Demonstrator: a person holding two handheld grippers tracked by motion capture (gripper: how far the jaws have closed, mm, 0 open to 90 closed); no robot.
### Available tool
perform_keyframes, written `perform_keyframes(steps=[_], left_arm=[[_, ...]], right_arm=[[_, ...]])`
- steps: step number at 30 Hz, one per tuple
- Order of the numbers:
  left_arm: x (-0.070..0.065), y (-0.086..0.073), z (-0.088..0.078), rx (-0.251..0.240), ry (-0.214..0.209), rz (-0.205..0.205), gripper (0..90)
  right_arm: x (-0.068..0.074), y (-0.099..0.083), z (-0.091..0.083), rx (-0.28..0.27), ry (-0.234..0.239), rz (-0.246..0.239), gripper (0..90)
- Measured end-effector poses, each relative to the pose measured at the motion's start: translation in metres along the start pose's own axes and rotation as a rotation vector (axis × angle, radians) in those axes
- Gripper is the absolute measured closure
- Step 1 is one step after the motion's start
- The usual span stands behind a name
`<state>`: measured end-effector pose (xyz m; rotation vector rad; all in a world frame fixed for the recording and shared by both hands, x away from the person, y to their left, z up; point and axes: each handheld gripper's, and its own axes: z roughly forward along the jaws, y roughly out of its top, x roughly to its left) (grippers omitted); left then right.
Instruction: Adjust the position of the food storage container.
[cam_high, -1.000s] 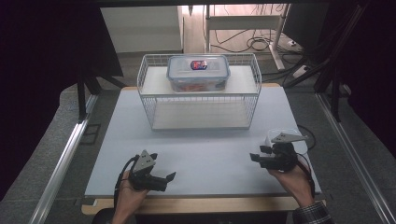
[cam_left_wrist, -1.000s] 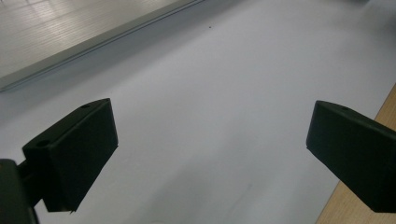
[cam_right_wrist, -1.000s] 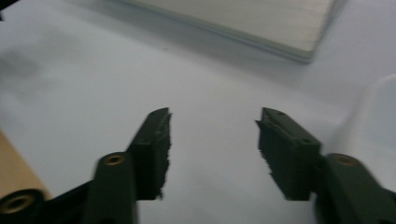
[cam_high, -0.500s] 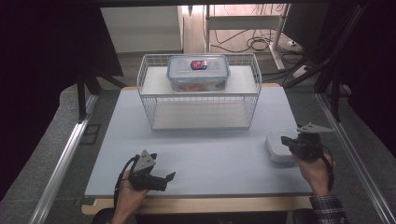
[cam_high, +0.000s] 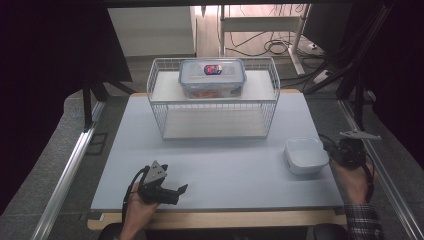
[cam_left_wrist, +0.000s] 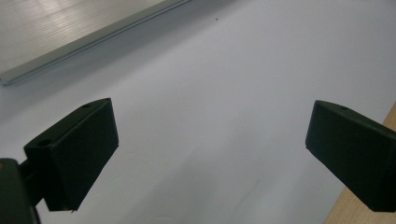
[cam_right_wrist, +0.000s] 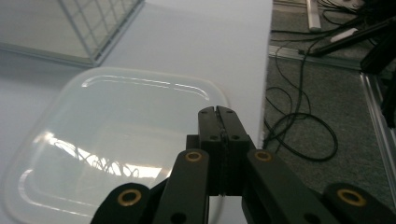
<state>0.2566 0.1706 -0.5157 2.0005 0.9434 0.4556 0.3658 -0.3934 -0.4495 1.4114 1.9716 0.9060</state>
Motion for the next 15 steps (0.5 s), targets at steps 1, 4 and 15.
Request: perform_keyframes(steps=[1,4,15], left_arm=[[0.000,0.000,0.000,0.002,0.002,0.004,2.2],[0.000,0.000,0.001,0.007,0.003,0.006,2.2],[-0.001,0.000,0.002,0.015,0.002,0.011,2.3]], right_arm=[[-0.003,-0.001,0.001,0.005,-0.006,0.002,89.4],[-0.010,-0.004,0.006,0.021,-0.026,0.010,89.5],[-0.013,-0.008,0.020,0.049,-0.007,0.016,89.5]])
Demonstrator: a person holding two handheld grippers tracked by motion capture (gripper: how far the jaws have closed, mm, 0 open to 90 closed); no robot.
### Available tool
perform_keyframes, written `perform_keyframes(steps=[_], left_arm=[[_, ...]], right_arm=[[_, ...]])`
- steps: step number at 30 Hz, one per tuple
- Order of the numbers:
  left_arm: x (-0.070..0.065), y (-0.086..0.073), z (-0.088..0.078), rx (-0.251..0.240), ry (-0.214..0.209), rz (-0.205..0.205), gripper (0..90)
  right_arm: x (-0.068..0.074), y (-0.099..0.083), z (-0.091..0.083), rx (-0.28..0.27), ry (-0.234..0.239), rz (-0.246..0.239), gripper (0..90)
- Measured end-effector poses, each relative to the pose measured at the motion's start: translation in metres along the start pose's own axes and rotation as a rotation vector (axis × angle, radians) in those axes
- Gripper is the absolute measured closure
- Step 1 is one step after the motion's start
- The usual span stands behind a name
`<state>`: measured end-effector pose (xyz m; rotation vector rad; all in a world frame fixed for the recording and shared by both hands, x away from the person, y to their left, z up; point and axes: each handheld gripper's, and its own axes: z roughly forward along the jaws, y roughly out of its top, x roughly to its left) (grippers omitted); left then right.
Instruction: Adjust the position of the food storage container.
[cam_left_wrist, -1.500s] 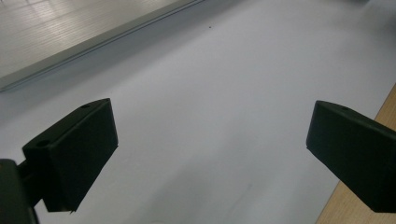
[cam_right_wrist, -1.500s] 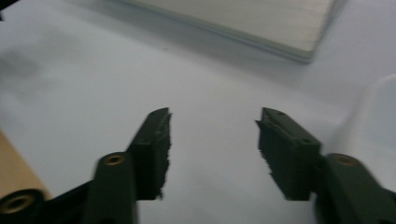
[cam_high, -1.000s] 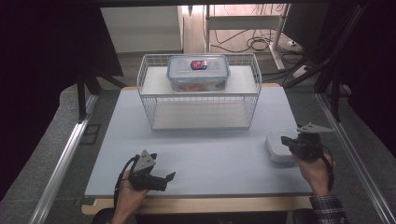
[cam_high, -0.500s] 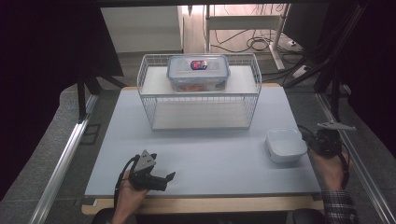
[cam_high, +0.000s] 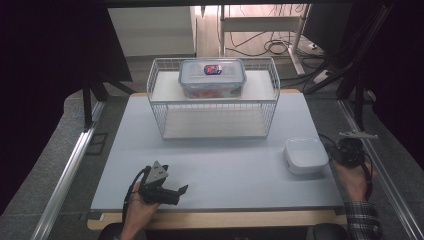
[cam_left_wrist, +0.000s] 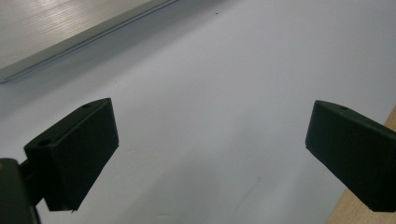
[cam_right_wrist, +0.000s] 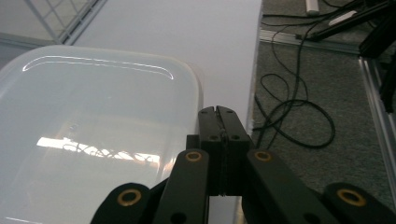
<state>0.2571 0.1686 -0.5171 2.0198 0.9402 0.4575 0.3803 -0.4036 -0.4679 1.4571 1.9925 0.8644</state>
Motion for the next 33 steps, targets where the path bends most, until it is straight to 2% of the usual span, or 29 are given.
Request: perform_keyframes(steps=[6,8,10,14,17,18,22,25,26,27,33], left_arm=[[-0.001,0.000,0.000,0.002,-0.001,0.004,2.3],[-0.001,0.000,0.001,0.004,-0.001,0.007,2.3],[-0.001,0.000,0.001,0.004,-0.001,0.009,2.4],[-0.002,0.000,0.001,0.007,-0.003,0.015,2.3],[-0.002,0.000,0.002,0.009,-0.001,0.019,2.3],[-0.003,0.000,0.002,0.009,-0.001,0.019,2.3],[-0.003,0.000,0.002,0.015,0.001,0.024,2.3],[-0.004,0.000,0.003,0.016,0.001,0.025,2.3],[-0.004,0.000,0.003,0.017,0.001,0.026,2.3],[-0.004,0.000,0.003,0.018,0.001,0.028,2.3],[-0.004,0.000,0.004,0.022,-0.003,0.028,2.4]], right_arm=[[0.016,0.002,0.003,0.005,0.056,-0.012,89.5],[0.027,0.003,0.005,0.012,0.081,-0.027,89.4],[0.031,0.003,0.005,0.014,0.087,-0.032,89.4],[0.049,0.003,0.007,0.023,0.128,-0.051,89.4],[0.057,0.003,0.007,0.031,0.148,-0.054,89.4],[0.065,0.003,0.007,0.034,0.163,-0.060,89.4],[0.076,0.003,0.008,0.040,0.185,-0.067,89.4],[0.092,0.002,0.008,0.046,0.214,-0.097,89.4],[0.092,0.002,0.008,0.046,0.214,-0.097,89.4],[0.099,0.002,0.009,0.048,0.227,-0.111,89.4],[0.116,0.002,0.010,0.054,0.265,-0.134,89.4]])
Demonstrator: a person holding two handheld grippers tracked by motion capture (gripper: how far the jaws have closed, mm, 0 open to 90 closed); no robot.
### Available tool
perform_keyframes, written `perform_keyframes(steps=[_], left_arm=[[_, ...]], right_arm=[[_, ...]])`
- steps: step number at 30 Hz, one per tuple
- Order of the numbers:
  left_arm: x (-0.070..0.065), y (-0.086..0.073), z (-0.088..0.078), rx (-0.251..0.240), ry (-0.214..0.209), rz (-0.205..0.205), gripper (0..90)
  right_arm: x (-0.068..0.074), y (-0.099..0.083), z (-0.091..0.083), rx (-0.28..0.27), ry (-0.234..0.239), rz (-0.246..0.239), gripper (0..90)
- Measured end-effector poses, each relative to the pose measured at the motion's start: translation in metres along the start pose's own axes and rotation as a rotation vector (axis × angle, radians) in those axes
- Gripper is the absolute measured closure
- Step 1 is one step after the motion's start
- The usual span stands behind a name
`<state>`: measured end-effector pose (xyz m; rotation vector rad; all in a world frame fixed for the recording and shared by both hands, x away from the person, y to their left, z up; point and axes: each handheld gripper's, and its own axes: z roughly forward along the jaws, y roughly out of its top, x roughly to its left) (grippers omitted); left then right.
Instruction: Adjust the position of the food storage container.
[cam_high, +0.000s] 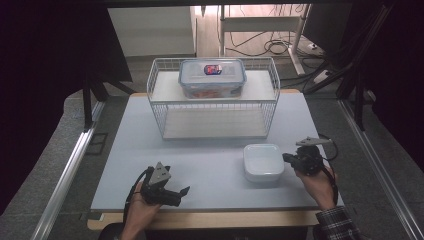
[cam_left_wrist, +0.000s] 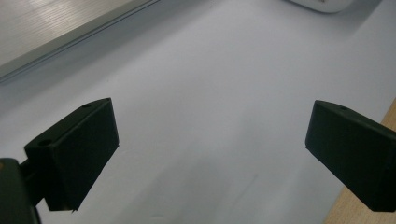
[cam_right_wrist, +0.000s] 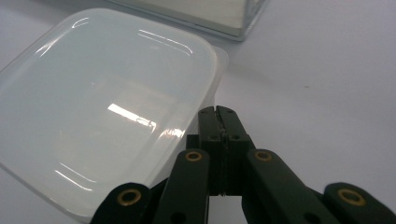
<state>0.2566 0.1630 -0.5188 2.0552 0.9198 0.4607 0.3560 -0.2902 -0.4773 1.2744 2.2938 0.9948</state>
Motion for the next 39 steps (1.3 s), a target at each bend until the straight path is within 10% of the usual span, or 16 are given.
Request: perform_keyframes(steps=[15,32,39], left_arm=[[-0.001,0.000,0.001,0.007,0.004,0.006,2.4],[-0.002,0.001,0.001,0.018,-0.012,-0.002,3.1],[-0.003,0.002,0.001,0.033,-0.026,-0.008,4.0]], right_arm=[[0.062,0.011,0.025,0.026,0.130,-0.086,89.4],[0.099,0.016,0.042,0.023,0.222,-0.136,89.2],[0.099,0.015,0.038,-0.003,0.187,-0.179,82.0]])
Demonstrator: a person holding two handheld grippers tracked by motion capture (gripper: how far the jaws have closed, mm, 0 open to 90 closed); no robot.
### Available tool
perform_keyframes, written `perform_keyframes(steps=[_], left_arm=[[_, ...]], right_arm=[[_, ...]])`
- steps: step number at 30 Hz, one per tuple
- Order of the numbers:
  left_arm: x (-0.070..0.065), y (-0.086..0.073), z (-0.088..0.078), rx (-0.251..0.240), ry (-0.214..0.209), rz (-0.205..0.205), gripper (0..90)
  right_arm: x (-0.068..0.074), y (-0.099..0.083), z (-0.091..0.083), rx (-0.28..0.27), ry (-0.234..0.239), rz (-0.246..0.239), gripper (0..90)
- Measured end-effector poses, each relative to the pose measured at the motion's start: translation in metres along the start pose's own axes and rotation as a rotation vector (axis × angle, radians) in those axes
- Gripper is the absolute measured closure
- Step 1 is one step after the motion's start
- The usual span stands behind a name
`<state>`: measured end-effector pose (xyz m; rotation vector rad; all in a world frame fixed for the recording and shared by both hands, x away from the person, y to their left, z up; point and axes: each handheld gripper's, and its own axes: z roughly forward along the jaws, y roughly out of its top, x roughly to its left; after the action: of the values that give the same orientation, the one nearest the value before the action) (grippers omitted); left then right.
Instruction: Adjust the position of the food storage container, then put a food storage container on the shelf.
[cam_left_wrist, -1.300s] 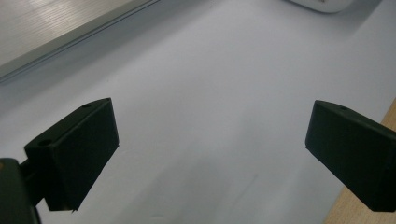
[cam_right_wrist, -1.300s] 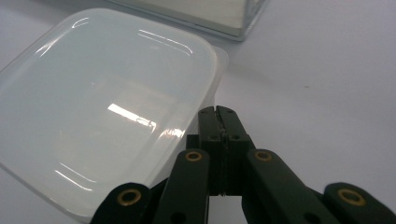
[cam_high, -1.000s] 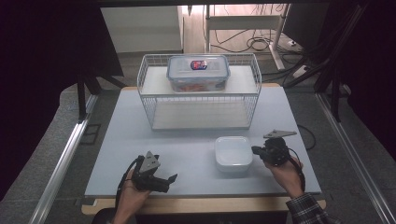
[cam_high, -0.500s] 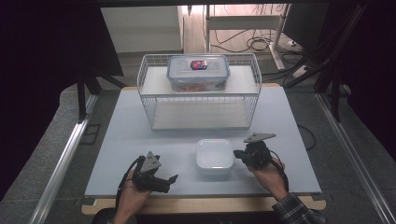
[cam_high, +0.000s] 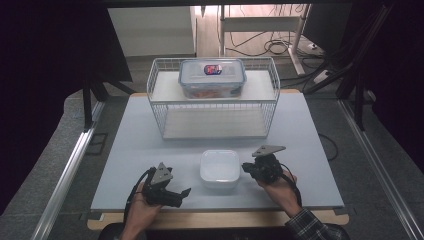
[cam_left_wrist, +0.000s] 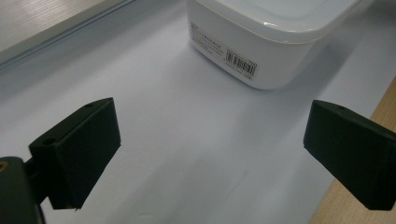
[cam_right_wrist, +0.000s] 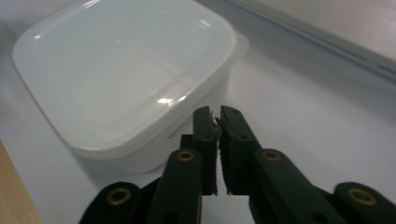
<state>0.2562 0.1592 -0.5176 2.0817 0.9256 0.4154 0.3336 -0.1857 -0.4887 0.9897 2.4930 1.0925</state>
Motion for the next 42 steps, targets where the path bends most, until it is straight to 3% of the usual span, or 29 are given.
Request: perform_keyframes(steps=[6,7,8,9,11,13,14,15,16,17,22,29,35,42], left_arm=[[-0.001,0.001,0.001,0.034,0.001,0.002,5.6],[-0.001,0.001,0.001,0.034,0.001,0.002,5.6],[-0.001,0.001,0.002,0.035,0.001,0.003,5.6],[-0.001,0.001,0.001,0.033,-0.002,0.001,5.6],[-0.001,0.001,0.001,0.028,-0.002,0.002,5.6],[-0.001,0.000,0.000,0.026,0.005,0.008,5.5],[-0.001,-0.001,0.001,0.021,0.013,0.015,5.3],[-0.001,-0.001,0.001,0.021,0.013,0.015,5.3],[-0.001,-0.002,0.003,0.031,0.032,0.043,5.1],[-0.001,-0.002,0.003,0.031,0.032,0.043,5.0],[-0.001,-0.003,0.004,0.034,0.032,0.048,4.3],[-0.001,-0.002,0.003,0.031,0.021,0.034,4.1],[-0.001,0.001,0.002,0.039,-0.042,-0.020,5.5],[0.002,0.010,-0.001,0.035,-0.158,-0.076,4.4]], right_arm=[[0.001,-0.005,-0.018,-0.038,0.017,-0.038,59.0],[0.001,-0.005,-0.018,-0.038,0.017,-0.038,59.0],[0.003,-0.007,-0.022,-0.050,0.030,-0.041,50.7],[0.003,-0.007,-0.022,-0.050,0.030,-0.041,50.7],[0.006,-0.009,-0.025,-0.061,0.043,-0.063,39.6],[0.007,-0.010,-0.026,-0.064,0.049,-0.068,36.7],[0.008,-0.013,-0.027,-0.062,0.070,-0.077,30.2],[0.008,-0.013,-0.027,-0.062,0.070,-0.077,30.2],[0.009,-0.017,-0.028,-0.075,0.095,-0.078,25.0],[0.010,-0.018,-0.029,-0.077,0.109,-0.085,21.7],[0.011,-0.024,-0.031,-0.082,0.126,-0.112,12.5],[0.008,-0.029,-0.028,-0.053,0.117,-0.101,9.1],[0.008,-0.028,-0.027,-0.059,0.106,-0.077,7.6],[0.010,-0.021,-0.033,-0.112,0.103,-0.094,4.0]])
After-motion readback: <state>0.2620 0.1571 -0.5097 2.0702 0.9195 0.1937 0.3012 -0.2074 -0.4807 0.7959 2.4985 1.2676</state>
